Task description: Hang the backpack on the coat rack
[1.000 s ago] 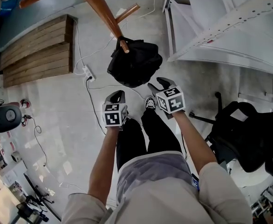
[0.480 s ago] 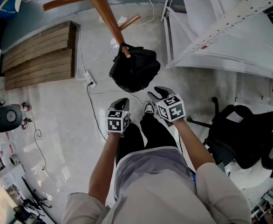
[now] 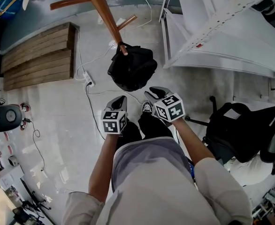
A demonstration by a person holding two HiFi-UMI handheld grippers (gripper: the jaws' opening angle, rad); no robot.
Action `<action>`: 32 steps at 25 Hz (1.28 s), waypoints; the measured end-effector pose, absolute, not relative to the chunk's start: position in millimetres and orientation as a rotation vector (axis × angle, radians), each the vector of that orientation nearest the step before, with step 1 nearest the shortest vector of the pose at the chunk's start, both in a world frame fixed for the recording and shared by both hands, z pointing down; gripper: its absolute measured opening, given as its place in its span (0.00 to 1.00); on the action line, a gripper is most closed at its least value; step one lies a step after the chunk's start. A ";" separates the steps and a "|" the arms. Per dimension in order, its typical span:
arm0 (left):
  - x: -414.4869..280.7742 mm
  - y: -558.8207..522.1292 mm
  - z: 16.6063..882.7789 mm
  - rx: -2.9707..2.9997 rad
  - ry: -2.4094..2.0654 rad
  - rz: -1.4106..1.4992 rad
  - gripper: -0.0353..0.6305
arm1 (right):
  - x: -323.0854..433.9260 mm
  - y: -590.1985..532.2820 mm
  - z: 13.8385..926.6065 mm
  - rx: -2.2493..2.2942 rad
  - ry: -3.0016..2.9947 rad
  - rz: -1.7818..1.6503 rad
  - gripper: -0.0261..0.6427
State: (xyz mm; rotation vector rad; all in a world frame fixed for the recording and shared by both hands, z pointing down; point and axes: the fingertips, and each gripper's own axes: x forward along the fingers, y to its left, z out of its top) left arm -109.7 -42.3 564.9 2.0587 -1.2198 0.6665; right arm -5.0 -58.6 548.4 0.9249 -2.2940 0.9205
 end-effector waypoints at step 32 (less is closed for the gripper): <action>-105.0 -15.0 455.5 2.167 -1.294 0.446 0.07 | 4.6 -19.5 437.2 0.828 -2.429 0.791 0.14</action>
